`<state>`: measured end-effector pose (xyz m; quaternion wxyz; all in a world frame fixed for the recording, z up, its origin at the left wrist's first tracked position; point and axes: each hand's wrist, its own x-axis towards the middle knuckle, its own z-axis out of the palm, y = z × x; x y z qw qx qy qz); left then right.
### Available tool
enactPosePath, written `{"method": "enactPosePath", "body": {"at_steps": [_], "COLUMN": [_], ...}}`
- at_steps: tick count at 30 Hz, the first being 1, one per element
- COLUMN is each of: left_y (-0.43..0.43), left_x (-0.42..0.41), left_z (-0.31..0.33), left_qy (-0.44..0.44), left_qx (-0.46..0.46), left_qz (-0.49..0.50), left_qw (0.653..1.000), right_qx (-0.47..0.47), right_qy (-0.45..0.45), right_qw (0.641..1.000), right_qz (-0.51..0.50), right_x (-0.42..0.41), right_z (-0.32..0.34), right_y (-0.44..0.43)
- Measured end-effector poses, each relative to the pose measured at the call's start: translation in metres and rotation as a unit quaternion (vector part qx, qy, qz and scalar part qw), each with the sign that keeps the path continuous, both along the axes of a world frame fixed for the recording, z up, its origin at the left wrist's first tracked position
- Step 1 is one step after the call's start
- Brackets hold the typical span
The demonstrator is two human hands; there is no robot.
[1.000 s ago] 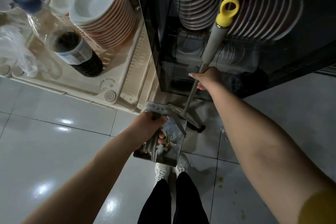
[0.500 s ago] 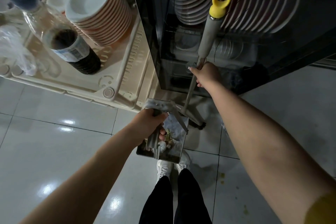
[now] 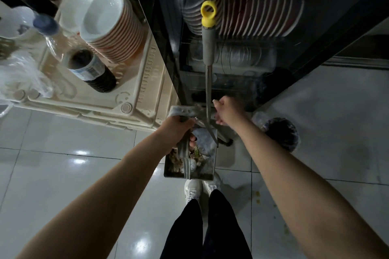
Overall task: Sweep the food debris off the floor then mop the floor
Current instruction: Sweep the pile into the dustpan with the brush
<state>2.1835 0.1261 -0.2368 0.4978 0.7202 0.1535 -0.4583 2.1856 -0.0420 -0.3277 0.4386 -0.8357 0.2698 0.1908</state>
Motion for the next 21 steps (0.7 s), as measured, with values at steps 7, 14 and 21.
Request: {"method": "enactPosePath", "body": {"at_steps": [7,14,21], "left_y": [-0.012,-0.033,-0.059], "left_x": [-0.003,-0.01,-0.022], "left_z": [0.025,0.044,0.074], "left_qy": [0.006,0.017,0.007], "left_qx": [-0.014,-0.028,-0.038], "left_qz": [0.0,0.002,0.027], "left_qw": [1.0,0.999,0.999], "right_qx": [0.078,0.125,0.139], "right_qy": [-0.016,0.02,0.011], "right_qw": [0.993,0.992,0.988], "right_qz": [-0.087,-0.016,0.07], "right_x": [-0.048,-0.094,-0.139], "right_z": [0.021,0.043,0.061], "right_y": [0.01,0.012,0.031]}}
